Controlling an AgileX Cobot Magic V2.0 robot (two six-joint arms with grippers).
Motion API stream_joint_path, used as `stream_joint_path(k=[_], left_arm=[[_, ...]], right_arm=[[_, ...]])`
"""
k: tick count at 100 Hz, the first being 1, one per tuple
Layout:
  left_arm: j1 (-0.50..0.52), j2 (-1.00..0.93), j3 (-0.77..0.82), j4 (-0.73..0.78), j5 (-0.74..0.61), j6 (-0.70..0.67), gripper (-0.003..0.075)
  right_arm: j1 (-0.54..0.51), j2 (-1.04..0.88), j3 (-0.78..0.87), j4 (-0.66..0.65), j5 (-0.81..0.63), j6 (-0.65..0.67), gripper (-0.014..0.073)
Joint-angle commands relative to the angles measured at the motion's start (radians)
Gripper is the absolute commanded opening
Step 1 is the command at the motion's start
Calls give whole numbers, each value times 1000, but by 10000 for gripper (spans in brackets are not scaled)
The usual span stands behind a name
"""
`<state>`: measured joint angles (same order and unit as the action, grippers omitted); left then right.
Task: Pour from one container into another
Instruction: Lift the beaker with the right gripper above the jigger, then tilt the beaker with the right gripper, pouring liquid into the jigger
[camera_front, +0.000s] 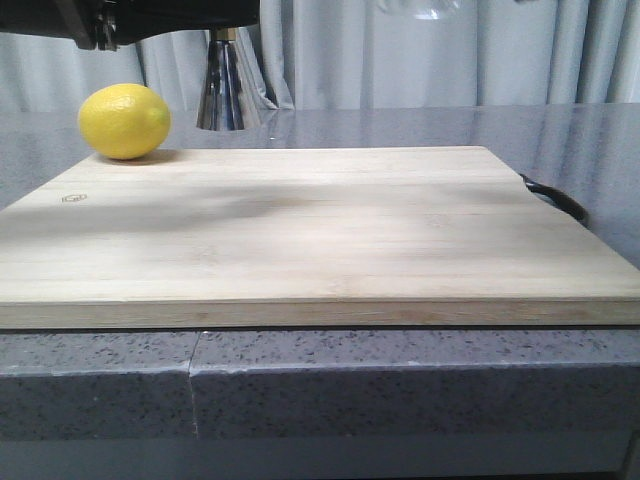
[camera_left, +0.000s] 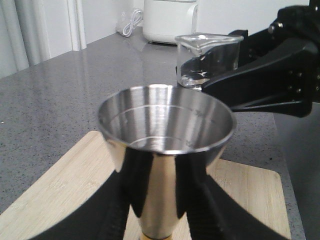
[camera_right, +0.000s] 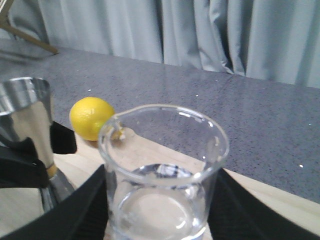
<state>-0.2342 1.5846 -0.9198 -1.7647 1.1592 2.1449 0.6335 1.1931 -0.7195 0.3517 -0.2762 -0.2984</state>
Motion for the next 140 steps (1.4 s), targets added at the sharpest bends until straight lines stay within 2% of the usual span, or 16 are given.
stream_joint_path(k=[1, 10, 42, 53, 65, 89, 120, 140], left_arm=[[-8, -44, -31, -99, 86, -8, 229], [-8, -44, -31, -99, 86, -8, 229], [-8, -44, -31, -99, 86, -8, 229], [-8, -44, -31, -99, 86, -8, 229], [-8, -44, -31, -99, 86, -8, 229], [-8, -44, -31, -99, 86, -8, 229], [-8, -44, -31, -99, 86, -8, 229], [-8, -44, -31, -99, 86, -8, 229]], right_arm=[[-10, -19, -139, -28, 91, -52, 323], [-10, -9, -234, -54, 222, -81, 323], [-10, 106, -604, -297, 717, -81, 323], [-4, 145, -708, -376, 838, -96, 323], [9, 189, -796, -389, 949, -181, 323], [41, 244, -892, -419, 1042, -314, 323], [91, 265, -932, -481, 1065, -461, 323], [106, 265, -932, -570, 1063, -480, 323]])
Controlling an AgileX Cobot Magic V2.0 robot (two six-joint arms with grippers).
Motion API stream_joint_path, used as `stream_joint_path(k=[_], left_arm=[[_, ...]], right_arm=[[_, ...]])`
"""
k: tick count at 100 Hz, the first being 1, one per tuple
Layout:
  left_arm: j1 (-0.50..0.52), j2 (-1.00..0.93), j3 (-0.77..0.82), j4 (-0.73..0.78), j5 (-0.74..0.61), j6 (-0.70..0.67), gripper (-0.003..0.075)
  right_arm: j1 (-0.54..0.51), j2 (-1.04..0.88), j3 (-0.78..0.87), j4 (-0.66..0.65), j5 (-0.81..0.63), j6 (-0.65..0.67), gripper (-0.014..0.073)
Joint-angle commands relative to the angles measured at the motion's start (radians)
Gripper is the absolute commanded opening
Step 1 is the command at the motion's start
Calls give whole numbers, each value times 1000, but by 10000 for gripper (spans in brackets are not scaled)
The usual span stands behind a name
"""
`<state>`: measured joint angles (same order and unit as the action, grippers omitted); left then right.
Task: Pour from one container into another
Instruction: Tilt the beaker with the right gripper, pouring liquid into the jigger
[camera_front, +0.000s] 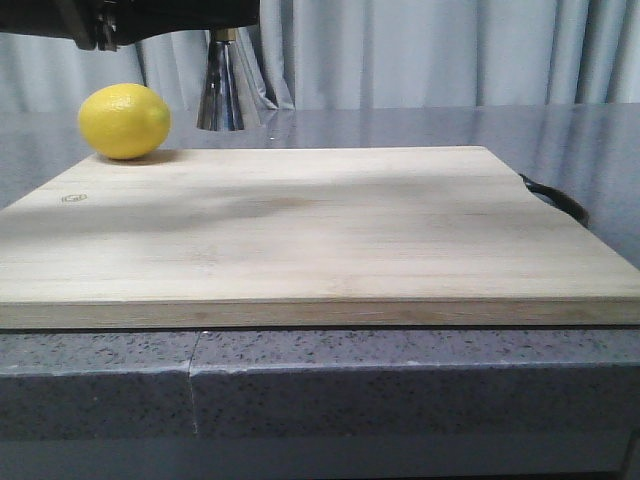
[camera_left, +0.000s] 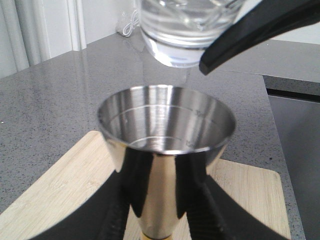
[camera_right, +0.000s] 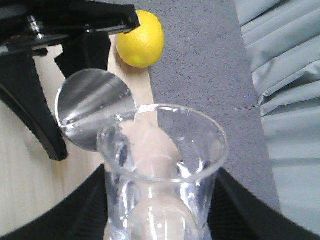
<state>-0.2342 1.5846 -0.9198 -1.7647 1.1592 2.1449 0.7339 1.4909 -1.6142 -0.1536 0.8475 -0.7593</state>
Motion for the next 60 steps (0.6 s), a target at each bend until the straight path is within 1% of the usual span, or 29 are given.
stream_joint_path(k=[1, 6, 22, 37, 60], left_arm=[[-8, -44, -31, -99, 86, -8, 229], [-8, -44, -31, -99, 86, -8, 229], [-8, -44, -31, -99, 86, -8, 229], [-8, -44, -31, -99, 86, -8, 229], [-8, -44, -31, -99, 86, -8, 229]], right_arm=[[10, -33, -37, -68, -61, -24, 323], [13, -33, -37, -90, -62, -33, 323], [29, -33, -37, -98, -84, -101, 323], [33, -33, -37, -127, -88, -103, 323], [33, -33, -37, -151, -152, -119, 323]])
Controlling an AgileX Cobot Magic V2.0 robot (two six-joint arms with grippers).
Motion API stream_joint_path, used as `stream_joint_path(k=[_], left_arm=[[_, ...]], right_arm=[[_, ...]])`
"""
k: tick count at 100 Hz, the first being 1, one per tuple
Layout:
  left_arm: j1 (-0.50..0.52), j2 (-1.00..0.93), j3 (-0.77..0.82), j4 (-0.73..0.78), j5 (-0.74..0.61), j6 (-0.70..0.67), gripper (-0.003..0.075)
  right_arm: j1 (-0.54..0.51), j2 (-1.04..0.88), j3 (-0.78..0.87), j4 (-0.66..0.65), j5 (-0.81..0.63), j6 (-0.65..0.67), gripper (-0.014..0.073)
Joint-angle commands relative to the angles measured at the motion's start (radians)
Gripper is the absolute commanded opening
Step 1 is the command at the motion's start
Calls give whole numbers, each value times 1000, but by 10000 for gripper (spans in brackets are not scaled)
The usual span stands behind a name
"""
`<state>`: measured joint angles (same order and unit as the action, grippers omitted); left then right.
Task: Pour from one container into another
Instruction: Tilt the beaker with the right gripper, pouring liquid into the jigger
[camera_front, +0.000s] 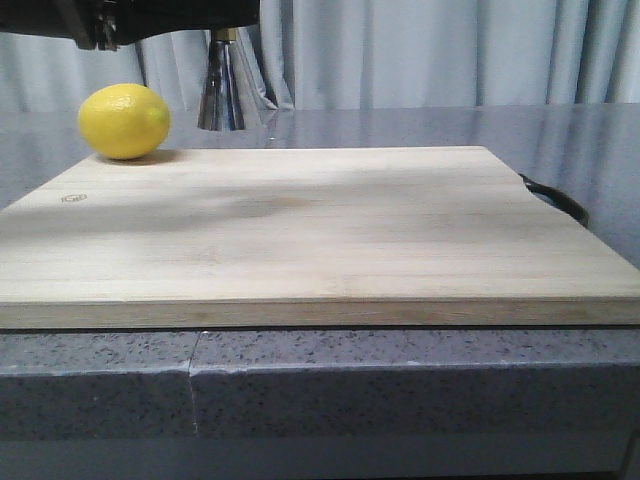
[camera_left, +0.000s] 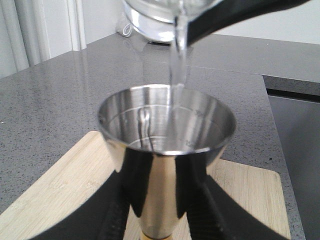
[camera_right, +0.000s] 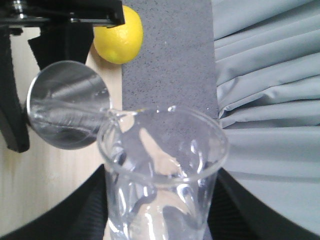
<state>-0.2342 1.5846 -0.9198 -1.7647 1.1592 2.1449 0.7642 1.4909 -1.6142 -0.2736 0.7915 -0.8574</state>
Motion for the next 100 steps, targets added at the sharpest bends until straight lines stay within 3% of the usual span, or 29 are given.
stream_joint_path(k=[1, 100], left_arm=[[-8, -44, -31, -99, 86, -8, 229], [-8, -44, -31, -99, 86, -8, 229]], right_arm=[[3, -33, -37, -31, -99, -27, 323], [11, -33, -37, -76, -101, -231, 323]])
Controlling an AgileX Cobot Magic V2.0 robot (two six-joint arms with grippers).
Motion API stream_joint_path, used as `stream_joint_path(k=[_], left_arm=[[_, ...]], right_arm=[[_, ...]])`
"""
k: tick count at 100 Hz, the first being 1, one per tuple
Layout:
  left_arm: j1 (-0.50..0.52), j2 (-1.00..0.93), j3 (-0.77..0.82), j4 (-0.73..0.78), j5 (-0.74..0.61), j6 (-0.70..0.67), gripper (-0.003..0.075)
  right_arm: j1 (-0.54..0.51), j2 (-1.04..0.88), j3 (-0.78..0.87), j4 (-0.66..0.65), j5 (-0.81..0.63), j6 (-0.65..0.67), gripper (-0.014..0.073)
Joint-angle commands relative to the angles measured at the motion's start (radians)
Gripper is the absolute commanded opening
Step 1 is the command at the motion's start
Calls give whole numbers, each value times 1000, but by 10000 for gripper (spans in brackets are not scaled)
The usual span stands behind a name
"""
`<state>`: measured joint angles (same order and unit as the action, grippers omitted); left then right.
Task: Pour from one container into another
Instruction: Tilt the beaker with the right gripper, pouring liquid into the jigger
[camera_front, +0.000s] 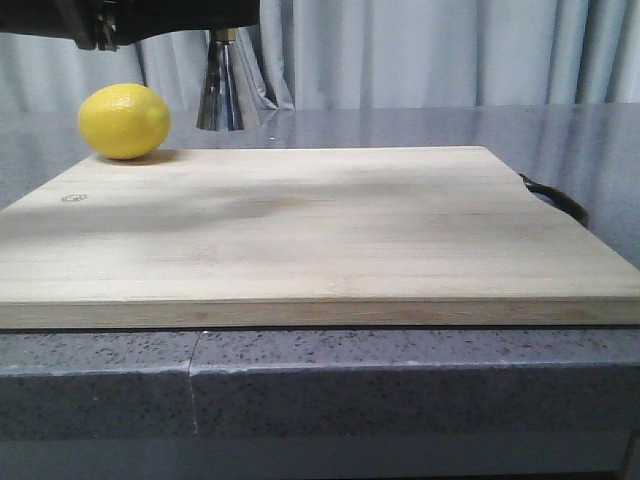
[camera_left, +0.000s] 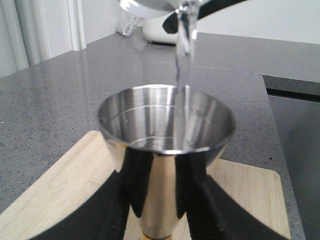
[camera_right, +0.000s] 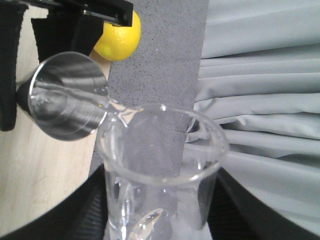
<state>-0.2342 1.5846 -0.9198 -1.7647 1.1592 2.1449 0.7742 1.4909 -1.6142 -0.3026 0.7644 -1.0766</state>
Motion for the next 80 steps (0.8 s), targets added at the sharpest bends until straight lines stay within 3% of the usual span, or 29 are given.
stream_joint_path(k=[1, 40, 80], left_arm=[[-8, -44, -31, -99, 86, -8, 229], [-8, -44, -31, -99, 86, -8, 229], [-8, -44, -31, -99, 86, -8, 229]], right_arm=[[1, -33, -37, -50, -74, -12, 323], [1, -33, -37, -88, -104, -13, 323], [1, -33, -37, -90, -121, -112, 323]])
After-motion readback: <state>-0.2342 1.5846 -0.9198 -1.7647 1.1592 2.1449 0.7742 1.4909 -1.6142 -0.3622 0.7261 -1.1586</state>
